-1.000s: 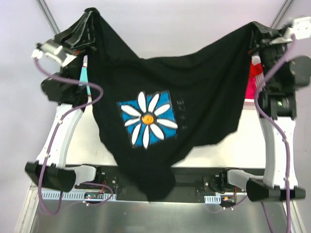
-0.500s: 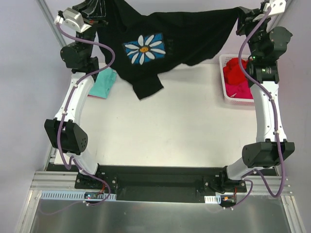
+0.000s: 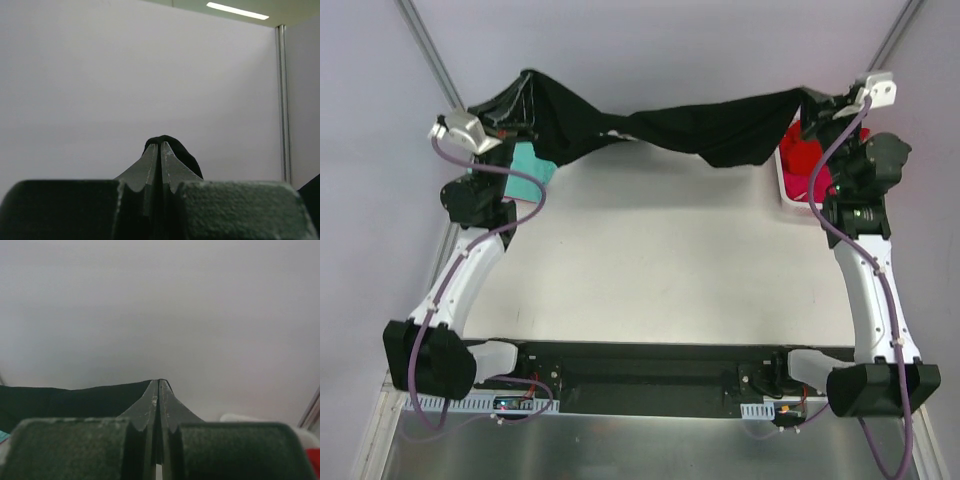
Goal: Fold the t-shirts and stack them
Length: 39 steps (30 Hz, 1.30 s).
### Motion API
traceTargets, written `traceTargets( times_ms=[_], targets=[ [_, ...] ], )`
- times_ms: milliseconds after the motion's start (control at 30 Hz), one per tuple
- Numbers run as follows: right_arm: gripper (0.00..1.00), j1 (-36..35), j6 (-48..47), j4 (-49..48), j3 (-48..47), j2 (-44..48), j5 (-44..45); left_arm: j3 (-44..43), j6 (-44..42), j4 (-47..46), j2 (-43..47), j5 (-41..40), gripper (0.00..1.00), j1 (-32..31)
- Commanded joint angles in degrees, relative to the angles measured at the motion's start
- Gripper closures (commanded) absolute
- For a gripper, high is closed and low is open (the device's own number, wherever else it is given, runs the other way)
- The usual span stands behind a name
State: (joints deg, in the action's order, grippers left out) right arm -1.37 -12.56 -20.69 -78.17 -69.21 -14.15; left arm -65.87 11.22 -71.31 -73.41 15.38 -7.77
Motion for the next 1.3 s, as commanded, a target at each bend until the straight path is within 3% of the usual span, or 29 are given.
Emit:
traceTargets(
  times_ms=[0,133,333,367,400,433,500,533,567,600,700,900,1067,1200,1267],
  targets=[
    [1.00,0.1,4.3,2.0,10.0,10.5,-0.9,13.8,0.0,-5.9,13.4,-3.4,1.00,0.3],
    [0.99,0.0,4.3,10.1,18.0,19.8,-1.9,28.7,2.5,3.3,31.1,-4.6,1.00,0.3],
    [0.98,0.0,6.0,30.6,18.7,31.2,0.1,36.4,8.9,23.4,52.4,-5.2,0.98,0.3],
    [0.84,0.0,7.9,38.1,16.8,31.8,1.3,36.2,10.3,26.4,54.5,-4.8,0.95,0.3],
    [0.37,0.0,11.7,41.6,15.7,32.6,3.0,36.1,12.9,29.0,56.5,-4.3,0.88,0.3],
    [0.25,0.0,12.0,44.7,15.0,33.4,2.3,35.6,13.8,33.6,60.4,-3.8,0.88,0.3],
    [0.23,0.0,13.7,50.7,14.4,35.1,0.8,34.2,15.5,39.4,64.0,-4.0,0.86,0.3],
    [0.20,0.0,14.4,51.4,14.7,37.7,0.9,32.0,15.8,42.4,67.1,-5.3,0.38,0.3],
    [0.11,0.0,15.2,51.2,15.1,39.0,1.3,30.5,16.2,48.4,67.9,-7.1,0.01,0.3],
    [0.04,0.0,15.5,50.8,15.3,40.1,2.1,29.0,16.5,50.7,68.5,-7.9,0.01,0.3],
    [0.04,0.0,14.9,49.4,14.3,42.9,4.0,23.3,14.0,56.4,67.9,-9.0,0.01,0.3],
    [0.04,0.1,13.7,51.5,8.8,39.7,3.3,18.8,15.2,55.1,63.8,-10.3,0.01,0.3],
    [0.04,0.0,14.2,51.2,7.6,36.9,-1.1,19.8,17.2,52.7,58.2,-4.8,0.01,0.3],
    [0.04,0.0,15.2,54.5,5.3,29.3,-9.1,21.7,22.0,56.1,51.0,-1.6,0.01,0.3],
    [0.04,0.0,14.8,59.3,3.8,23.9,-8.8,21.1,23.7,59.8,48.3,0.6,0.01,0.3]
  ],
)
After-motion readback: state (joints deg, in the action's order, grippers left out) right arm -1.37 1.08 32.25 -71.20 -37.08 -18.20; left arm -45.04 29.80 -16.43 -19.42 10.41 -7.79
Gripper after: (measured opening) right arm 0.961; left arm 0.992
